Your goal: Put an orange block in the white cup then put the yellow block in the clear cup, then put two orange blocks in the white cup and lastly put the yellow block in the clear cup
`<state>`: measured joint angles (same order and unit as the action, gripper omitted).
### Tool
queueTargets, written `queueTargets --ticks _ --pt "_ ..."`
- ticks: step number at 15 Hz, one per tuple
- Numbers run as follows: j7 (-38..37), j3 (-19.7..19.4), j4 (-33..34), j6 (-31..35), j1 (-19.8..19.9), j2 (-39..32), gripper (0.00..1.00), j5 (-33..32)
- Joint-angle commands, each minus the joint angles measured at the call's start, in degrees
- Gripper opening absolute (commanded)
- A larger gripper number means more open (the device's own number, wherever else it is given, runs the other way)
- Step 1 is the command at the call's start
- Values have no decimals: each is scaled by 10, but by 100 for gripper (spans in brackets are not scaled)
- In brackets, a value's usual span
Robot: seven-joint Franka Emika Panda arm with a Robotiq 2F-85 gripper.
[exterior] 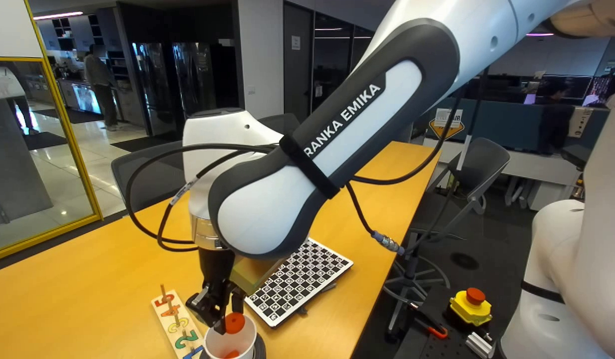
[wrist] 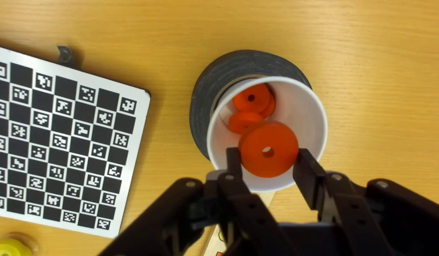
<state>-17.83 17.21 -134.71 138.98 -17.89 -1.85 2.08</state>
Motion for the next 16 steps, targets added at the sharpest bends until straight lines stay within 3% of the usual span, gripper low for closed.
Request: queueTargets --ticks 1,6,7,11,16 --pt "27 1 -2 7 2 3 60 28" --pt "15 0 -6 6 1 9 97 24" --pt "5 -1 -11 1 1 16 100 14" --pt "-47 2 -55 -32 -1 89 100 -3" --pt "-71 0 -127 -109 5 230 100 42"
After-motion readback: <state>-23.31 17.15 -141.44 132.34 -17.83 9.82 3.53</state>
